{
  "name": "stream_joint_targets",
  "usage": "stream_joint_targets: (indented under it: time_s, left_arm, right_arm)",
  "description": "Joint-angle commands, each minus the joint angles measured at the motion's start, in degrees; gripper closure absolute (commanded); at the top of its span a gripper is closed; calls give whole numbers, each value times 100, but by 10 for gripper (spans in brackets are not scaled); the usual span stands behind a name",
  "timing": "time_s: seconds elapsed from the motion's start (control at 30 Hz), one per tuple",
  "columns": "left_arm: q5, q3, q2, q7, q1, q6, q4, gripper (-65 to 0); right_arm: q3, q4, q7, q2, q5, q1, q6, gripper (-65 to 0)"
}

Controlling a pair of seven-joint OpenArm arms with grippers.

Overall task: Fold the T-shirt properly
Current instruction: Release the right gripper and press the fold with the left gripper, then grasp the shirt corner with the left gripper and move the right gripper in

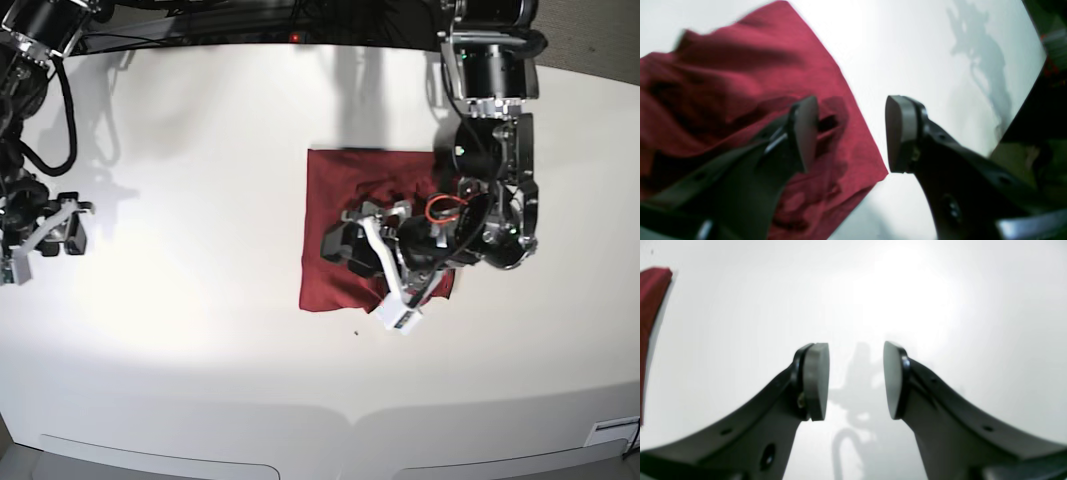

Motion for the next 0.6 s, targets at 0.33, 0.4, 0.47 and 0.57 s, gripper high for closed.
stream_joint_targets:
  time_s: [0.33,0.4,0.47,0.57]
  left_arm:
    - [2260,1696,-428,-1093,-114,1257,98,-317]
    - [2258,1836,-546,-1091,-111,1329,98,-317]
    - [2256,1895,-616,-1075,-111,1373,98,-310]
    - [2253,1893,-623,-1047,-114,1375,98,-175]
  right_arm:
    - [105,92,131,92,179,79,28,-265]
    - [105,94,133,94,234,81,28,-265]
    - [105,92,131,92,354,81,28,-265]
    - [105,92,133,92,437,81,28,-265]
